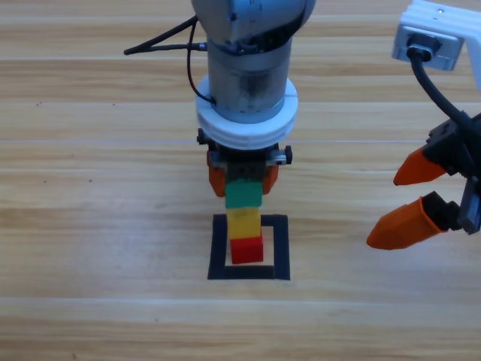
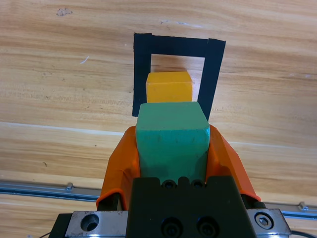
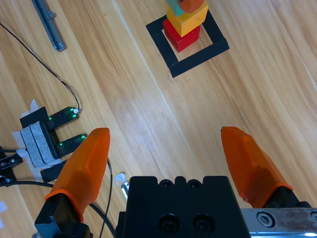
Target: Stack the blocks in the rectangular block: red at the bottom, yellow in the middle, green on top
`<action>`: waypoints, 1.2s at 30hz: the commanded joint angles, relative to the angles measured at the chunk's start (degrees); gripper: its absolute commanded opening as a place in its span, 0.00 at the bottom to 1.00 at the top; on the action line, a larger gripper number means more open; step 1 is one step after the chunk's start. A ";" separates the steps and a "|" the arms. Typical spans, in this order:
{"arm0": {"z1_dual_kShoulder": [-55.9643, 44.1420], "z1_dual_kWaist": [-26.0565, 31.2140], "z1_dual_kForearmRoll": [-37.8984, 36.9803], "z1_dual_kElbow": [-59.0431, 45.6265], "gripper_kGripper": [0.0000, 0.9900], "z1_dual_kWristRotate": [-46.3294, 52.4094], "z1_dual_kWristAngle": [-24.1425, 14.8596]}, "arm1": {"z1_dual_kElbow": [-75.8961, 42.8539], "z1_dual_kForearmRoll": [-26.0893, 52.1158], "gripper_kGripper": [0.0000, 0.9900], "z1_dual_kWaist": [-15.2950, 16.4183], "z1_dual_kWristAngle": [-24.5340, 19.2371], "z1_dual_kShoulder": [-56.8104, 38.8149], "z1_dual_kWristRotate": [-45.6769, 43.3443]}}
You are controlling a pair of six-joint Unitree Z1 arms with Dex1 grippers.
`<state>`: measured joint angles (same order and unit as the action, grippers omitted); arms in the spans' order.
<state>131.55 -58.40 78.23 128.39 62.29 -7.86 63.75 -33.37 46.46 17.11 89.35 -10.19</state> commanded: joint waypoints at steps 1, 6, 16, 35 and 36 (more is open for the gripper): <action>3.10 1.45 0.35 -1.03 0.09 0.02 0.65 | -1.44 1.11 1.00 -1.02 0.38 1.97 0.17; 3.10 1.54 0.35 -1.03 0.09 0.20 0.74 | -1.53 1.11 1.00 -1.02 0.38 1.88 0.17; 2.84 1.63 -0.27 -1.65 0.09 0.37 0.74 | -1.62 1.20 1.00 -1.02 0.38 1.79 0.17; 2.22 1.54 -1.94 -2.70 0.09 1.16 1.44 | -1.62 1.29 1.00 -1.02 0.47 1.97 0.17; 2.22 1.54 -1.94 -2.70 0.09 1.25 1.44 | -1.70 1.29 1.00 -1.02 0.47 1.97 0.17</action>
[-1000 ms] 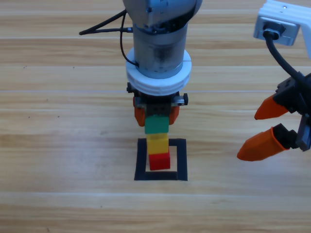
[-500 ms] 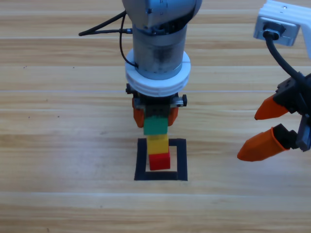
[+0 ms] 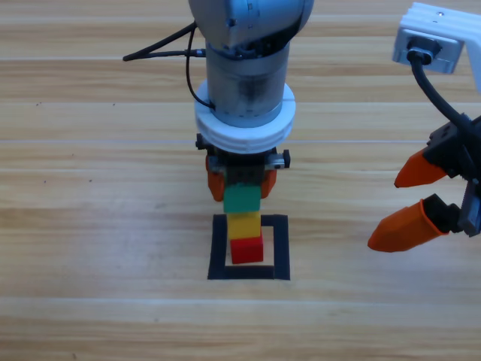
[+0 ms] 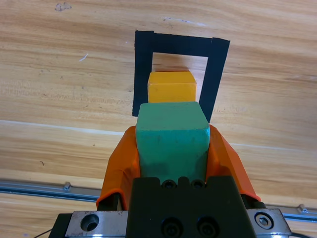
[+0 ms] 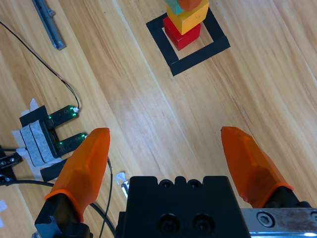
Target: Stack the blocks in the rectangular block: red at the bottom, yellow in the middle, green on top
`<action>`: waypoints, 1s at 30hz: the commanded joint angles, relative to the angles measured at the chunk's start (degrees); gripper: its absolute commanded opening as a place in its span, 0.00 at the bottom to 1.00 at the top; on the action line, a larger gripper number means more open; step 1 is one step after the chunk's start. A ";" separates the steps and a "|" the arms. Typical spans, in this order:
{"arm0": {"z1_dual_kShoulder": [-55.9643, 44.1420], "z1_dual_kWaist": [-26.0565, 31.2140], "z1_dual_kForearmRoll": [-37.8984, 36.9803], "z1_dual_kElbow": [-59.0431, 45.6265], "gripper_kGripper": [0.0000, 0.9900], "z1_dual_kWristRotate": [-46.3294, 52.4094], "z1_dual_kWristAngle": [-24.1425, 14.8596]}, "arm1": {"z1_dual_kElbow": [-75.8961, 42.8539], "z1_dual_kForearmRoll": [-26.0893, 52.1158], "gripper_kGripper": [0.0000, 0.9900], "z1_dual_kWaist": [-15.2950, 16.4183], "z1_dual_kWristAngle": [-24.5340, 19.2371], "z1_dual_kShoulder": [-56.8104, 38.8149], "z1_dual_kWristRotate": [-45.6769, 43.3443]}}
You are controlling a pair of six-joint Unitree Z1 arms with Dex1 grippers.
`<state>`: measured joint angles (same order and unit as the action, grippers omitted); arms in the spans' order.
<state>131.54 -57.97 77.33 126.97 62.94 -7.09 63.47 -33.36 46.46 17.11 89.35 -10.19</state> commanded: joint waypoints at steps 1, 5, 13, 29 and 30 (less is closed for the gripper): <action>2.23 1.11 -1.13 -1.29 0.09 0.60 0.68 | -1.33 1.28 1.00 -1.02 0.47 2.06 0.17; 2.49 1.20 -1.31 -1.29 0.09 0.69 0.68 | -1.33 1.28 1.00 -1.02 0.56 2.14 0.17; 2.23 1.28 -1.74 -1.64 0.09 0.69 0.68 | -1.33 1.36 1.00 -1.02 0.56 2.23 0.17; 1.17 1.46 -3.33 -3.58 0.09 0.43 0.50 | -1.60 1.36 1.00 -1.02 0.74 2.23 -0.09; 1.17 1.55 -3.41 -3.58 0.09 0.43 0.50 | -1.60 1.36 1.00 -1.02 0.74 2.23 -0.09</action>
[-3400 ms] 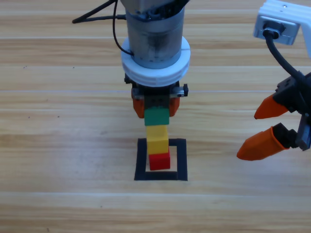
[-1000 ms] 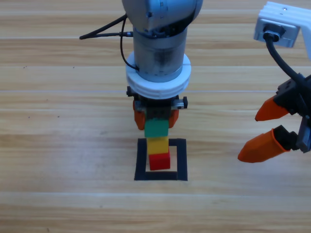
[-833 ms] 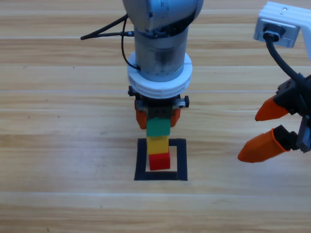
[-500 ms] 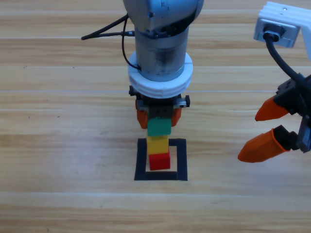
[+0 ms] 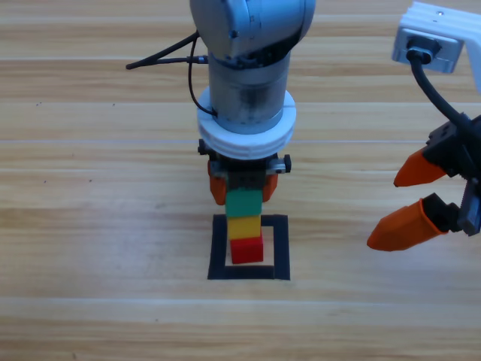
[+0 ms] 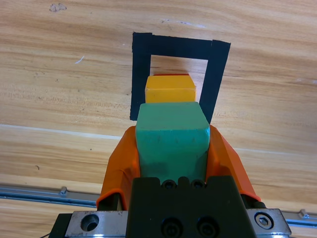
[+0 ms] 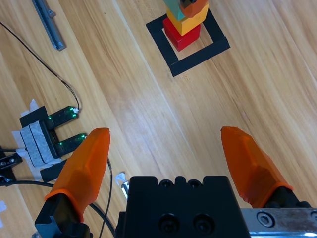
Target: Stack the blocks in the rectangular block: red at the bottom, yellow in the middle, green on top
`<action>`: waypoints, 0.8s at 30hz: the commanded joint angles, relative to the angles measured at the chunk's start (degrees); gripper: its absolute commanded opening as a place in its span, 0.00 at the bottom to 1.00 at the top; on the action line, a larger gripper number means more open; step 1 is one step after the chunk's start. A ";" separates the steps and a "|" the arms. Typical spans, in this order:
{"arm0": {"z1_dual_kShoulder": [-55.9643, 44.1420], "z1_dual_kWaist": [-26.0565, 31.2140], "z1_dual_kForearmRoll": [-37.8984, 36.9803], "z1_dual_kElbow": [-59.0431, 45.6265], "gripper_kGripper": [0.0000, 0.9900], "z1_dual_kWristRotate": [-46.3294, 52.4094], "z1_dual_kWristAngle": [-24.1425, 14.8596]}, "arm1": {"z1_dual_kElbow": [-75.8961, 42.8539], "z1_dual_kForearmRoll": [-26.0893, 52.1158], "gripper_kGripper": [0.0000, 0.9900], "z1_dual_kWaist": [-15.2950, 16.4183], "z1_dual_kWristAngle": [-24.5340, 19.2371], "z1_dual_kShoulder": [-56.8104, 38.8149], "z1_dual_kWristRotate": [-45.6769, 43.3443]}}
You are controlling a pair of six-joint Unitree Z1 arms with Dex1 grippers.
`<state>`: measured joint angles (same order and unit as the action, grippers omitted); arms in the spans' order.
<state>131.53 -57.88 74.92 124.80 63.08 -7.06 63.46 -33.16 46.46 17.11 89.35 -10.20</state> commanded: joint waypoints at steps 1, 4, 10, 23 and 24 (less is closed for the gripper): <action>1.10 1.46 -1.09 -1.49 0.09 0.29 0.47 | -1.58 1.17 1.00 -1.02 0.73 2.23 -0.08; 1.10 1.46 -1.44 -1.85 0.09 0.29 0.47 | -1.67 1.17 1.00 -1.02 0.73 2.23 -0.08; 1.18 1.72 -1.97 -2.28 0.09 0.03 0.47 | -2.02 1.78 1.00 -1.02 0.64 1.18 -0.08; 1.10 2.16 -2.41 -2.99 0.09 -0.32 0.56 | -1.67 1.70 1.00 -1.02 -1.73 0.47 1.67; 1.01 2.16 -2.41 -3.08 0.09 -0.23 0.65 | -1.67 1.70 1.00 -1.02 -1.73 0.12 1.67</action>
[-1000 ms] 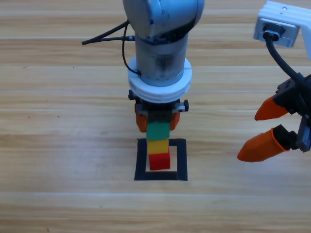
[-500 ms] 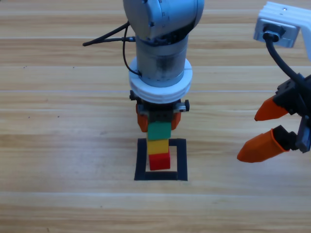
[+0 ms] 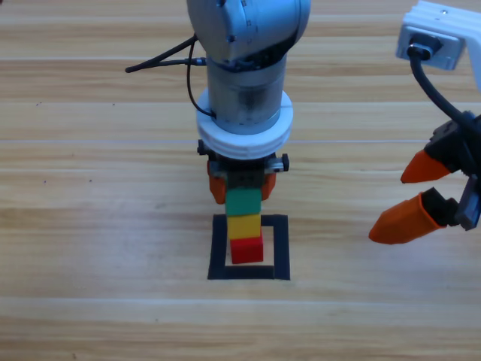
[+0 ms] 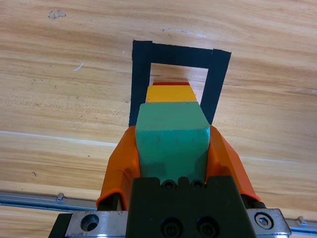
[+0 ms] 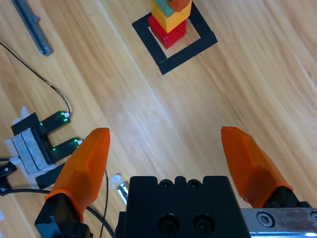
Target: Stack the blocks in the rectangular block: red at the bottom, yellow in the middle, green on top
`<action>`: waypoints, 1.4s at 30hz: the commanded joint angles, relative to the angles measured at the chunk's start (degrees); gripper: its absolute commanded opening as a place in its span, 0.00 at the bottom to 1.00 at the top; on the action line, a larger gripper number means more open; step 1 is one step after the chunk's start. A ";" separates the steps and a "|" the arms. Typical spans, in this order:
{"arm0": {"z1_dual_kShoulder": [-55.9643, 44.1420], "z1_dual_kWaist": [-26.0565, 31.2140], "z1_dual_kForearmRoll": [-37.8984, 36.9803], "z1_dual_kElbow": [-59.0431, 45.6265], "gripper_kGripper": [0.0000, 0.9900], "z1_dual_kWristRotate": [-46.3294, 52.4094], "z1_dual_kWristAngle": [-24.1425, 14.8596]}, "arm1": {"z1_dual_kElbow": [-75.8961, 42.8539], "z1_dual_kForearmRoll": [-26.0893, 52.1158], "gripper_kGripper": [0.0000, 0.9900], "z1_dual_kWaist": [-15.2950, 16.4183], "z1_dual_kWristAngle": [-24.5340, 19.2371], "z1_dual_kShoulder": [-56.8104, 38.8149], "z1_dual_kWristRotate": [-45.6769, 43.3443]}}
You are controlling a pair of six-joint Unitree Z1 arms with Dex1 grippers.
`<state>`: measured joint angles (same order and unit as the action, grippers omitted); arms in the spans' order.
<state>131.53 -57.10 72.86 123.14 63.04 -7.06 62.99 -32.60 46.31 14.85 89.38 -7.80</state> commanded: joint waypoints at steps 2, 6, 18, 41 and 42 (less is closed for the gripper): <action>1.01 1.38 -0.35 -1.49 0.09 -0.29 0.65 | -1.47 1.14 1.00 -0.87 0.62 -0.17 -0.73; 1.10 1.38 -0.44 -1.49 0.09 -0.20 0.65 | -1.64 1.14 1.00 -0.87 0.79 -1.75 -0.73; -1.45 1.38 -4.84 -6.86 0.22 -0.37 0.74 | -1.99 1.14 1.00 -0.87 3.25 -3.07 -1.16; -7.87 0.76 -4.31 -1.06 1.00 -6.70 -3.22 | -1.82 1.40 1.00 -0.87 3.43 -2.89 -1.34; -9.36 0.32 -3.52 1.23 1.00 -8.28 -4.45 | -1.73 1.31 1.00 -0.87 3.43 -2.89 -1.34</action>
<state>125.30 -56.68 65.75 117.19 58.09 -8.28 62.90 -32.59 46.30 17.71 88.79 -8.49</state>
